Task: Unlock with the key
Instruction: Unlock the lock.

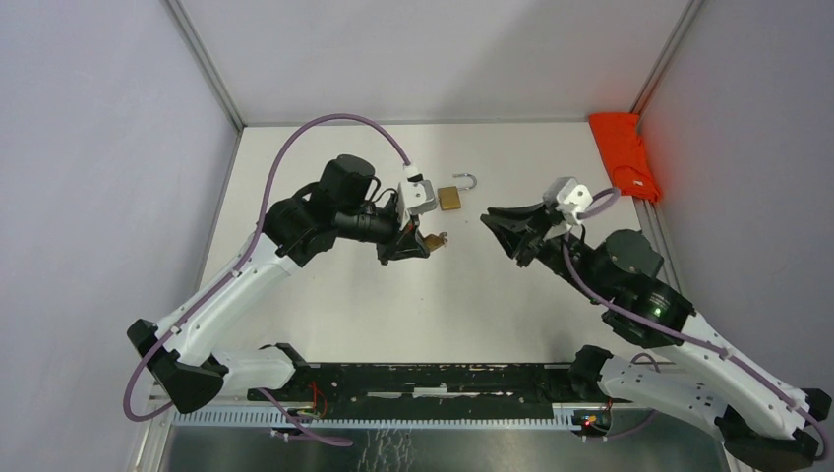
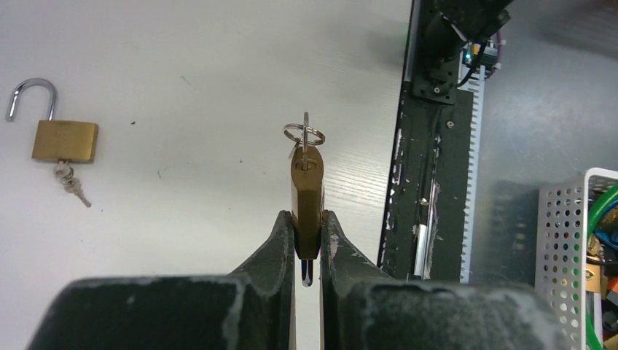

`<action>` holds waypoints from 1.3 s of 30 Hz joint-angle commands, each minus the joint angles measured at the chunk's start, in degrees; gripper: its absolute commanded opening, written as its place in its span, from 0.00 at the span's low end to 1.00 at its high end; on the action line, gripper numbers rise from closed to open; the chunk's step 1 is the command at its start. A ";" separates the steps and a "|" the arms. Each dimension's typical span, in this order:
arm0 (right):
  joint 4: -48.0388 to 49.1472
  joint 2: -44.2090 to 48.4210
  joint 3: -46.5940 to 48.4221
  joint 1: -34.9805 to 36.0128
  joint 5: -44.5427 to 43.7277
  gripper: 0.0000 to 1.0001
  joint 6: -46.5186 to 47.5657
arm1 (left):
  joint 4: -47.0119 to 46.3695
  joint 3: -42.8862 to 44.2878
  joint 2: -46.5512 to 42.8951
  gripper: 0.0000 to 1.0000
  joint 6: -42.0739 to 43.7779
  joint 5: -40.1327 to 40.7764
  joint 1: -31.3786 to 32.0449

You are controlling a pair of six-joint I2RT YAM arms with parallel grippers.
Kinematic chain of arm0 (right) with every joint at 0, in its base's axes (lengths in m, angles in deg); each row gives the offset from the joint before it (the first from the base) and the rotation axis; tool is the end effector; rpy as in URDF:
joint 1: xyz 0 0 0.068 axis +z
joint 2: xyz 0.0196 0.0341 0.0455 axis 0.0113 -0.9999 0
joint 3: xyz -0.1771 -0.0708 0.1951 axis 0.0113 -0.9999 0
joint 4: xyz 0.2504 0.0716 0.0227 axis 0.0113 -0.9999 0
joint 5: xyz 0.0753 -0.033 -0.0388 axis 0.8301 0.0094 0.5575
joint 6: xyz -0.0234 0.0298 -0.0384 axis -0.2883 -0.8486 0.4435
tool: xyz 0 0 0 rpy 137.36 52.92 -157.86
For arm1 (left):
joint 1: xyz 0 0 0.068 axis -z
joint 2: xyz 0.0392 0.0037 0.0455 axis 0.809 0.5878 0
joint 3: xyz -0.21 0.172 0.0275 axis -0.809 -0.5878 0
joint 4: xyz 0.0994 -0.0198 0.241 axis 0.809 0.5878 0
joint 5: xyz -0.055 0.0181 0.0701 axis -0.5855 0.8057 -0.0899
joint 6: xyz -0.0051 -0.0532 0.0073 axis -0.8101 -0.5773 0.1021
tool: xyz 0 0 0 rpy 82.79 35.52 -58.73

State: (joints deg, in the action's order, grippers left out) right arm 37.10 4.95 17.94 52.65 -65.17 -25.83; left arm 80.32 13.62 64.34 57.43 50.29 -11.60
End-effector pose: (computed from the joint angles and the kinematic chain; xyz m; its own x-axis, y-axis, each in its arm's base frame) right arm 0.0979 0.1235 0.4185 0.0228 0.0713 -0.9972 -0.7183 0.6950 0.0332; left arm 0.1703 -0.1823 0.3963 -0.1611 0.4668 -0.8695 0.9794 0.1843 -0.0825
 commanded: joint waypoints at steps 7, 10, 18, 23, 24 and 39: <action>17.17 -3.62 -9.03 -0.22 21.85 0.02 -10.00 | -3.68 0.23 -3.62 0.02 1.83 -7.05 -0.25; 18.83 -4.74 -9.75 -0.39 20.24 0.00 -10.42 | -4.45 -0.49 -4.77 0.02 1.39 -7.55 -0.18; 19.54 -2.49 -9.90 -0.61 12.45 0.00 -10.29 | -4.76 -1.09 -5.17 0.02 1.14 -6.59 -0.29; 20.17 1.10 -10.84 -0.65 5.87 0.00 -10.69 | -5.99 -1.41 -4.57 0.02 0.26 -5.42 -0.38; 20.51 1.55 -11.46 -0.60 3.93 0.00 -11.28 | -6.15 -1.37 -4.42 0.02 0.12 -5.30 -0.46; 31.25 -8.75 -13.77 -0.56 11.53 0.00 -17.99 | -9.34 -1.21 -3.30 0.02 -2.22 -5.10 -0.71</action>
State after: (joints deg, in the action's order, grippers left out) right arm 63.35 -3.53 4.41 52.10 -56.36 -41.42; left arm 74.73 12.01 61.10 57.93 46.05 -12.04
